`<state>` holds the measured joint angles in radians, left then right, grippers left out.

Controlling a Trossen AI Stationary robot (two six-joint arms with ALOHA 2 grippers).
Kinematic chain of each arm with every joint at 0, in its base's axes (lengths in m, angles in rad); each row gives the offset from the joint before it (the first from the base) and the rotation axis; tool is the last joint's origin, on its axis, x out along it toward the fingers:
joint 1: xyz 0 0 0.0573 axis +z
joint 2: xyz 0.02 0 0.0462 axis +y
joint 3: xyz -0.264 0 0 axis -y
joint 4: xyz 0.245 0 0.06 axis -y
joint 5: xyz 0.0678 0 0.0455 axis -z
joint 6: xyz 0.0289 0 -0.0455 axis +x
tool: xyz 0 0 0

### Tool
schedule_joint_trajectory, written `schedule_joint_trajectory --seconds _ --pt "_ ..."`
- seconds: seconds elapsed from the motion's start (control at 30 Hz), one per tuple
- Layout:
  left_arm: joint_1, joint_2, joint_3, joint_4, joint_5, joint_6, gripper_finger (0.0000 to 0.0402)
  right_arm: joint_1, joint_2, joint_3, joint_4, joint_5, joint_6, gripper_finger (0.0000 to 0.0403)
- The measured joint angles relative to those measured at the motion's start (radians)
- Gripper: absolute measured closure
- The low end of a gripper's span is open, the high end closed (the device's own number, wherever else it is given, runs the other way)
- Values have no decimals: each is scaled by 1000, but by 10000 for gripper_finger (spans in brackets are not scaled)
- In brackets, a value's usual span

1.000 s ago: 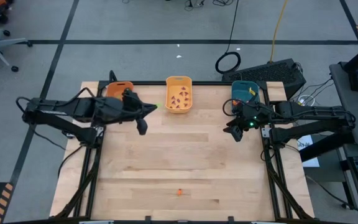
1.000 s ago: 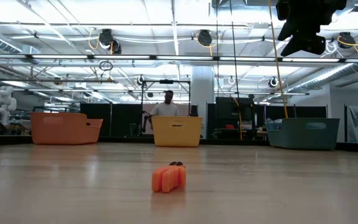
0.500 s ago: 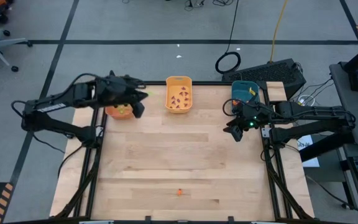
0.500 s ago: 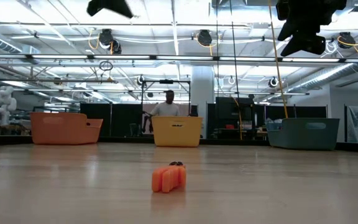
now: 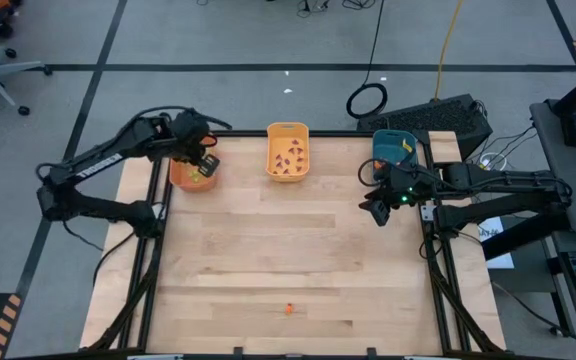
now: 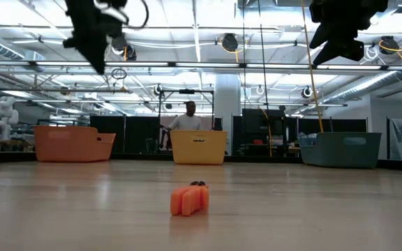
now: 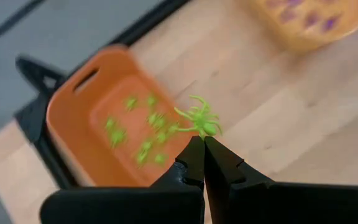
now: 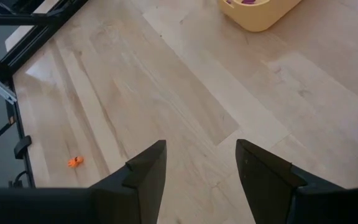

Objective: Sort Halloween decoration
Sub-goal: Put the green spider toy into the orange bin

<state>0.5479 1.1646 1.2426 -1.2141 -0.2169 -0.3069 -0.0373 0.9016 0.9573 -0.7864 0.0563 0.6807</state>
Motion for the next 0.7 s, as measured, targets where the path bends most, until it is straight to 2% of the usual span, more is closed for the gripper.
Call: schedule_joint_trajectory --seconds 0.4,0.47,0.6,0.7 --pt "214 87 -207 65 -27 47 402 0 0 0 0 -4 -11 225" --pt "246 108 -225 91 -32 49 402 0 0 0 0 -5 -14 225" --pt "293 154 -231 83 -82 -42 401 0 0 0 -2 -6 -15 225" --pt "306 161 -231 92 -85 -52 389 0 0 0 -2 -7 -16 225"
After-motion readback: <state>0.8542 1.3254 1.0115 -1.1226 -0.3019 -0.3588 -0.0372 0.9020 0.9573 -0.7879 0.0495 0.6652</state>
